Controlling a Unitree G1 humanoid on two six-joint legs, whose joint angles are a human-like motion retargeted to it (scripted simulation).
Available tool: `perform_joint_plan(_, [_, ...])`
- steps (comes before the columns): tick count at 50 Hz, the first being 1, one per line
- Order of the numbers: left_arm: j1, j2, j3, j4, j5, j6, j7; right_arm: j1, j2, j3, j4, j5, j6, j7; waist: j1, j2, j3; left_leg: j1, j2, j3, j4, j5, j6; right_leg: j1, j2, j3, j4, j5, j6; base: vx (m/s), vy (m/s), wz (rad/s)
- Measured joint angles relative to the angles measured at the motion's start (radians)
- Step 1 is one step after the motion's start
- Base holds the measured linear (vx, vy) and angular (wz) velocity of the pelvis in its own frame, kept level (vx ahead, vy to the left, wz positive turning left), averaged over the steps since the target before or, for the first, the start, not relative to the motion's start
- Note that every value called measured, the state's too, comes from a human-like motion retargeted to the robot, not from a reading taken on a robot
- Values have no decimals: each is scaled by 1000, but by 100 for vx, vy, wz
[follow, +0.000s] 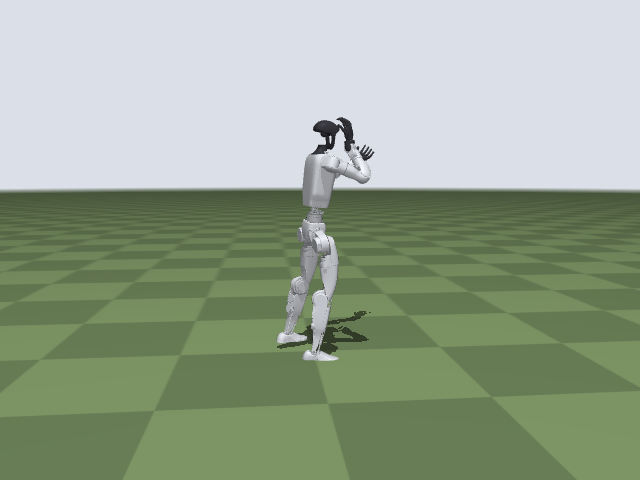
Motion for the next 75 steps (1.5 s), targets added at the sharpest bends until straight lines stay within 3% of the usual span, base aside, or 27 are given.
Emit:
perform_joint_plan(5, [109, -116, 77, -294, -25, -116, -242, 35, -14, -31, -24, -32, -20, 74, -6, 18, -8, 3, 7, -22, -86, 1, -29, 16, 38, 40, -6, 0, 14, 5, 2, -54])
perform_joint_plan(8, [163, -179, 97, -370, 4, -113, -341, 60, -9, -39, -24, -50, -22, 111, -11, 31, -22, 5, 15, -30, -114, 9, -41, 29, 58, 61, -18, 4, 26, 5, 5, -50])
perform_joint_plan(11, [182, -204, 94, -307, 61, -93, -294, 73, 1, -41, -17, -62, -21, 102, -18, 41, -34, 13, 19, -22, -124, 16, -46, 41, 69, 79, -29, 8, 31, 5, 6, -41])
perform_joint_plan(16, [139, -197, 82, -81, 102, -2, -42, 67, 2, -40, -4, -61, 7, 37, -34, 46, -37, 43, 19, 11, -123, 14, -44, 56, 70, 103, -30, 5, 17, 4, 8, -30])
perform_joint_plan(20, [143, -199, 104, -96, 67, 13, 22, 65, -8, -35, -9, -51, 25, 15, -42, 46, -36, 69, 19, 42, -126, 1, -45, 57, 69, 127, -17, -1, -2, 3, 9, -30])
perform_joint_plan(25, [252, -252, 142, -484, 88, -93, -161, 53, 2, -17, -6, -56, 10, 73, -27, 44, -33, 96, 21, 86, -135, -18, -53, 46, 76, 174, 2, -3, -9, 1, 8, -45])
perform_joint_plan(30, [356, -262, 191, -763, 136, -97, -397, 59, 32, -4, 21, -106, 16, 174, 9, 40, -50, 110, 22, 132, -138, -36, -53, 36, 86, 224, -9, 13, 13, 0, 6, -51])
perform_joint_plan(33, [396, -221, 233, -761, 197, -107, -365, 65, 44, 6, 34, -129, 15, 177, 35, 38, -56, 115, 20, 157, -140, -42, -49, 34, 91, 249, -24, 26, 29, -1, 6, -45])
perform_joint_plan(38, [390, -110, 275, -554, 279, -64, -89, 60, 60, 30, 39, -85, 22, 122, 69, 34, -49, 127, 17, 185, -150, -43, -45, 33, 95, 275, -40, 41, 37, -2, 5, -29])
perform_joint_plan(40, [391, -87, 278, -504, 265, -41, -42, 61, 67, 36, 34, -61, 26, 115, 77, 31, -48, 129, 14, 189, -152, -43, -43, 32, 93, 279, -42, 43, 34, -2, 6, -8])
perform_joint_plan(43, [398, -89, 265, -560, 226, -61, -74, 58, 78, 41, 23, -35, 23, 122, 83, 22, -42, 128, 12, 188, -154, -43, -44, 29, 92, 280, -38, 44, 23, -3, 5, 0])
perform_joint_plan(47, [447, -153, 217, -829, 189, -114, -279, 54, 85, 45, 21, -35, 7, 166, 91, 10, -37, 120, 10, 178, -150, -45, -48, 23, 88, 275, -30, 41, 9, -1, 1, 2])
perform_joint_plan(50, [470, -176, 188, -962, 207, -94, -412, 62, 90, 50, 32, -63, 10, 194, 98, 5, -47, 111, 9, 167, -144, -48, -52, 22, 84, 265, -32, 42, 6, -1, 3, 12])
perform_joint_plan(53, [457, -166, 189, -944, 285, -82, -365, 62, 93, 50, 50, -94, 15, 180, 108, 1, -53, 103, 7, 155, -143, -46, -55, 25, 79, 253, -37, 42, 6, 0, 4, 22])
perform_joint_plan(58, [370, -108, 190, -680, 411, -25, -30, 45, 105, 51, 66, -83, 26, 106, 122, -2, -49, 101, -1, 133, -151, -38, -56, 32, 68, 229, -37, 36, 3, 1, 3, 25])
perform_joint_plan(60, [354, -100, 183, -594, 390, 8, 35, 47, 113, 50, 64, -68, 33, 89, 125, -3, -50, 102, -3, 126, -154, -36, -55, 35, 64, 221, -36, 34, 0, 1, 3, 21])
perform_joint_plan(65, [353, -135, 137, -622, 255, -33, -48, 47, 127, 45, 49, -40, 26, 89, 124, -7, -48, 102, -6, 113, -157, -35, -56, 38, 59, 206, -30, 29, -8, 1, 1, 7])
perform_joint_plan(70, [402, -194, 89, -838, 159, -93, -331, 53, 122, 42, 50, -61, 8, 139, 115, -8, -57, 101, -4, 110, -151, -43, -58, 43, 60, 204, -34, 28, -9, 0, 0, 0])
perform_joint_plan(73, [399, -170, 104, -841, 280, -76, -329, 57, 113, 34, 58, -96, 9, 148, 108, -6, -67, 101, -4, 114, -147, -47, -59, 44, 61, 208, -37, 26, -8, 0, 0, 0])
perform_joint_plan(75, [382, -123, 121, -786, 485, -42, -204, 51, 107, 27, 65, -122, 5, 137, 101, -3, -68, 102, -4, 119, -145, -48, -59, 43, 61, 213, -35, 24, -7, 0, 0, 0])
